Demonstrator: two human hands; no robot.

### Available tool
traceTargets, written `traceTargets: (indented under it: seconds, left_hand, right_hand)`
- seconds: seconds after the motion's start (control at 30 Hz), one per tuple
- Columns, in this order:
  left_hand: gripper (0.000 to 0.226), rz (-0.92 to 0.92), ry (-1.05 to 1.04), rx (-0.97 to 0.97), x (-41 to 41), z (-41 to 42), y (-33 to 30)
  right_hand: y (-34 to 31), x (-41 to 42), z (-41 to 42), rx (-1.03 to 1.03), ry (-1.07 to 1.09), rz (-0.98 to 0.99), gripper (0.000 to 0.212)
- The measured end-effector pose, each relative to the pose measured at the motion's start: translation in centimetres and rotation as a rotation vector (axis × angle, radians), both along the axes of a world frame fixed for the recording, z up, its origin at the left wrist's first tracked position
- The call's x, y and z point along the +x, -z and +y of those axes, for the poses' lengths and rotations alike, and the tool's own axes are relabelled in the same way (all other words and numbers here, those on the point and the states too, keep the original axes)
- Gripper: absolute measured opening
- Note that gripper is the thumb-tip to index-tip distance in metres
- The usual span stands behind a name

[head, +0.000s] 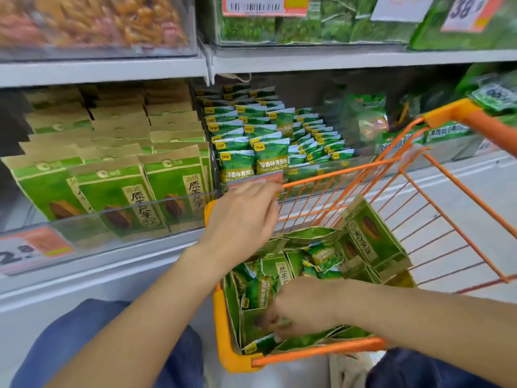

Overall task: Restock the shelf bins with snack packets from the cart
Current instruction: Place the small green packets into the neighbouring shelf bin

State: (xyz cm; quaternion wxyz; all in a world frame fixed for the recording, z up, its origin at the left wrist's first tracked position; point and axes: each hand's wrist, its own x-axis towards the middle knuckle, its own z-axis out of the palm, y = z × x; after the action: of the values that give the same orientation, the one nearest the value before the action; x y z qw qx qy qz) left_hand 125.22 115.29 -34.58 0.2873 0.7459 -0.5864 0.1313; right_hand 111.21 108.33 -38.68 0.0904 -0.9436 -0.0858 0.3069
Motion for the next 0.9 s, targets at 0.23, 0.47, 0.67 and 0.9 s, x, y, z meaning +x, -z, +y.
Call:
traceTargets:
  seconds: [0.23,0.47,0.67,0.9]
  left_hand:
    - [0.021,0.469,0.041,-0.024,-0.3,0.2,-1.2]
    - [0.035,1.204,0.218,0.185,0.3,-1.0,-1.0]
    - [0.021,1.089,0.046,-0.085,-0.3,-3.1,-1.7]
    - [0.041,0.147,-0.127,0.017,1.6,-3.9,-0.6]
  right_hand:
    - [-2.3,-0.8,-3.7,0.19,0.326,-0.187,0.012]
    - [-8.7,-0.9,-8.1,0.709,0.907,-0.6,0.013]
    - [-9.9,0.9,-10.9,0.8,0.958,-0.658,0.037]
    - [-11.2,5.5,-18.4,0.535,1.078,-0.915,0.013]
